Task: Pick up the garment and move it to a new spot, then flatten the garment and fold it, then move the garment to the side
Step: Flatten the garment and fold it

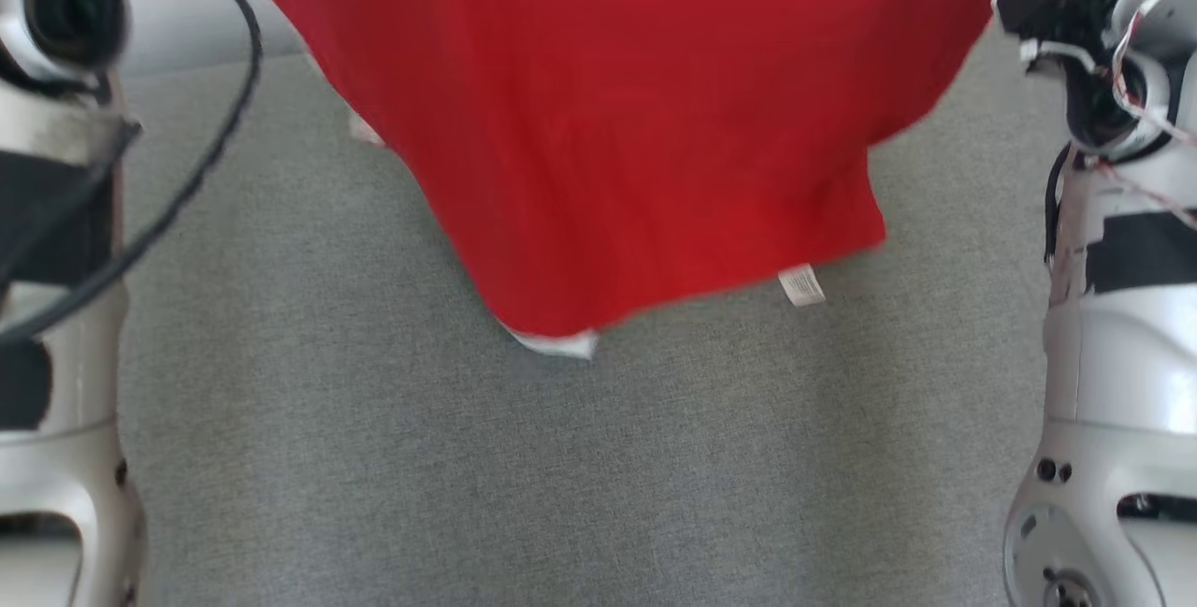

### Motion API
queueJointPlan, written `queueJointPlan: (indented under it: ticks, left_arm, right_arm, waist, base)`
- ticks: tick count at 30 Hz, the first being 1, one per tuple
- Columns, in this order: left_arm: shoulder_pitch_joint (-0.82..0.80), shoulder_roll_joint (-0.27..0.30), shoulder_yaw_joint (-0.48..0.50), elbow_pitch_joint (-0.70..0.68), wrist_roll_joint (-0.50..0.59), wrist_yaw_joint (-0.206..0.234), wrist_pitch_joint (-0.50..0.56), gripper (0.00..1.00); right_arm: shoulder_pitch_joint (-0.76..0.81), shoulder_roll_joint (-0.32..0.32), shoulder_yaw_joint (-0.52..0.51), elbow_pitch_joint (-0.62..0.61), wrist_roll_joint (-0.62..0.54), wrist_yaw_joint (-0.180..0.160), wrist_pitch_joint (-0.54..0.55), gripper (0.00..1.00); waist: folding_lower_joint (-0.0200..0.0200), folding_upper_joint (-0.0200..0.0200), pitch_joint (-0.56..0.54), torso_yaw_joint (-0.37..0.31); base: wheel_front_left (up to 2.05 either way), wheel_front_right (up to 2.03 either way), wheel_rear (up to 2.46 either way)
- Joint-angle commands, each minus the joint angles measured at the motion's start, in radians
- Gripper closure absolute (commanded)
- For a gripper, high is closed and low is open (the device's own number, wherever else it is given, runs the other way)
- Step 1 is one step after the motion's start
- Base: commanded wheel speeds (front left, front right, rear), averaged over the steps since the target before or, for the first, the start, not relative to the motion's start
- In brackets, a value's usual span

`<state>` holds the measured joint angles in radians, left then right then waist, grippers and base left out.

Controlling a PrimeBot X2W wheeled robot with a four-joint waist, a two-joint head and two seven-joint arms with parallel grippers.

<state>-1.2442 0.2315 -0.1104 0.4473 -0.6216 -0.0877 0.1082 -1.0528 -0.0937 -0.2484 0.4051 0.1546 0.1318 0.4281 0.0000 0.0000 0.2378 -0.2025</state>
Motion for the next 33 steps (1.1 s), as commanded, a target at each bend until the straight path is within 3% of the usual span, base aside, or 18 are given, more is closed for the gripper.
queueJointPlan:
  ticks: [1, 8, 18, 27, 33]
  left_arm:
    - [-0.038, -0.003, 0.006, 0.007, 0.009, 0.004, -0.021, 1.00]
    - [-0.266, -0.021, 0.032, 0.044, 0.040, 0.042, -0.148, 1.00]
    - [-0.504, -0.032, -0.056, 0.071, 0.167, -0.003, -0.352, 1.00]
    - [-0.427, -0.076, -0.071, 0.049, 0.152, -0.039, -0.373, 1.00]
    - [-0.260, -0.062, -0.056, -0.023, 0.082, -0.045, -0.374, 1.00]
  right_arm:
    - [-0.034, 0.007, -0.005, 0.015, -0.014, -0.002, -0.020, 1.00]
    - [-0.251, 0.022, -0.048, 0.109, -0.031, -0.002, -0.129, 1.00]
    - [-0.474, 0.025, -0.097, 0.197, -0.046, -0.002, -0.396, 1.00]
    - [-0.457, -0.008, 0.031, 0.289, -0.049, -0.002, -0.580, 1.00]
    - [-0.352, -0.052, 0.179, 0.323, 0.051, -0.002, -0.546, 1.00]
  waist:
    - [0.0000, 0.0000, 0.041, -0.013]
    - [0.0000, 0.0000, 0.205, -0.035]
    - [0.0000, 0.0000, 0.352, -0.053]
    - [0.0000, 0.0000, 0.466, -0.035]
    - [0.0000, 0.0000, 0.420, 0.012]
  base:
    - [0.00, 0.00, 0.00]
    - [0.00, 0.00, 0.00]
    - [0.00, 0.00, 0.00]
    - [0.00, 0.00, 0.00]
    - [0.00, 0.00, 0.00]
